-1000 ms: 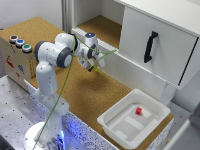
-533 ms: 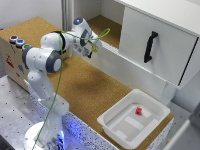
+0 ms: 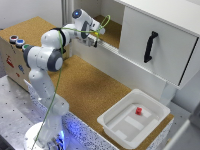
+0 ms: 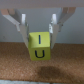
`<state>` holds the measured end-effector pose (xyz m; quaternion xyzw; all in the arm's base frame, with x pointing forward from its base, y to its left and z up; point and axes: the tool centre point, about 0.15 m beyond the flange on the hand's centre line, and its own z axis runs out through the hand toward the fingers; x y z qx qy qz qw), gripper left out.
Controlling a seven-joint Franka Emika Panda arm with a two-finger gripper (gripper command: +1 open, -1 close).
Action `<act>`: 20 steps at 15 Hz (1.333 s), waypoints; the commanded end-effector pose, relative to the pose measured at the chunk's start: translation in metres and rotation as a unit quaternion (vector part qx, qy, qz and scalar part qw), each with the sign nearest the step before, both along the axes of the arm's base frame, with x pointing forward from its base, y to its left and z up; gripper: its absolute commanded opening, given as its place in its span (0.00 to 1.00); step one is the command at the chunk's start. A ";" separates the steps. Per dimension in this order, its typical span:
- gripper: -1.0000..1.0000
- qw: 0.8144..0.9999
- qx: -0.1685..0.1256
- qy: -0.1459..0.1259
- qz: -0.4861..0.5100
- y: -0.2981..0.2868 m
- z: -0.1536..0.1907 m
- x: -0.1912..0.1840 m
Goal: Place the grasped yellow block inside the left cabinet
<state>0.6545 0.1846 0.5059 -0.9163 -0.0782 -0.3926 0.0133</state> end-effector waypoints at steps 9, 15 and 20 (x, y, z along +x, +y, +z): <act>1.00 0.997 -0.051 0.052 -0.014 0.024 -0.024 -0.004; 1.00 0.997 -0.074 -0.008 -0.031 0.025 0.017 -0.046; 1.00 0.996 -0.076 0.023 -0.027 0.020 0.027 -0.107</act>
